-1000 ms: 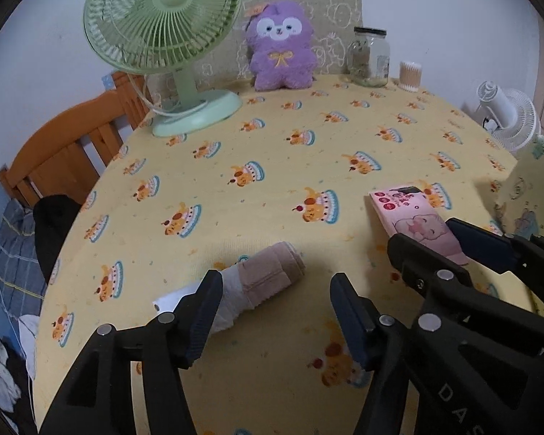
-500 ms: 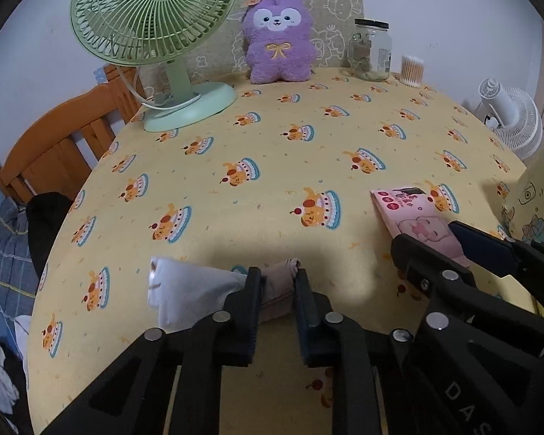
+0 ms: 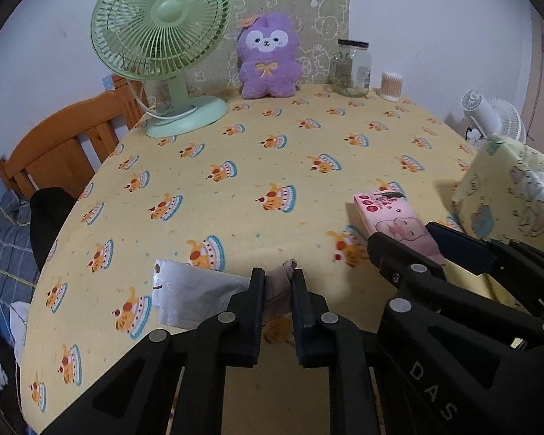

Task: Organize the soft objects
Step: 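Close the right tool on the pink cartoon tissue pack while the left holds the rolled item, then carry the rolled item and pink tissue pack with both tools over the box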

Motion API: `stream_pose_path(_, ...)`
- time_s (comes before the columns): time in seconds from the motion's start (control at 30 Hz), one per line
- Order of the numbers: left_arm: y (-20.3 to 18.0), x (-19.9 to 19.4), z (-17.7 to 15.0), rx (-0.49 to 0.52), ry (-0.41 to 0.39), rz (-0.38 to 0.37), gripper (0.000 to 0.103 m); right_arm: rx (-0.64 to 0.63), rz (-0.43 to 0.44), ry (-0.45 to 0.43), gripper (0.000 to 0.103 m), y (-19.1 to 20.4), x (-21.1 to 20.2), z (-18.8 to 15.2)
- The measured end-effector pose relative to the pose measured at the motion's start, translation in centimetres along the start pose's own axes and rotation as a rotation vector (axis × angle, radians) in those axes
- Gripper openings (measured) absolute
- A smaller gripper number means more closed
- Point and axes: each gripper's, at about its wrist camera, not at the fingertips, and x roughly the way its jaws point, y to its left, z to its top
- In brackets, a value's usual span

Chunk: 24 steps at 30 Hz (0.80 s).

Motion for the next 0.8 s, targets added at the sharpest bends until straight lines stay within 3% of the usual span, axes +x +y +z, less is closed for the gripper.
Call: stream_pose_path(0.8, -3.1, -10.0, -0.7, -0.003, -0.174, 0.007, 0.012, -0.025, -0.003, -0.172, 0.045, -1.2, -10.9, -0.8)
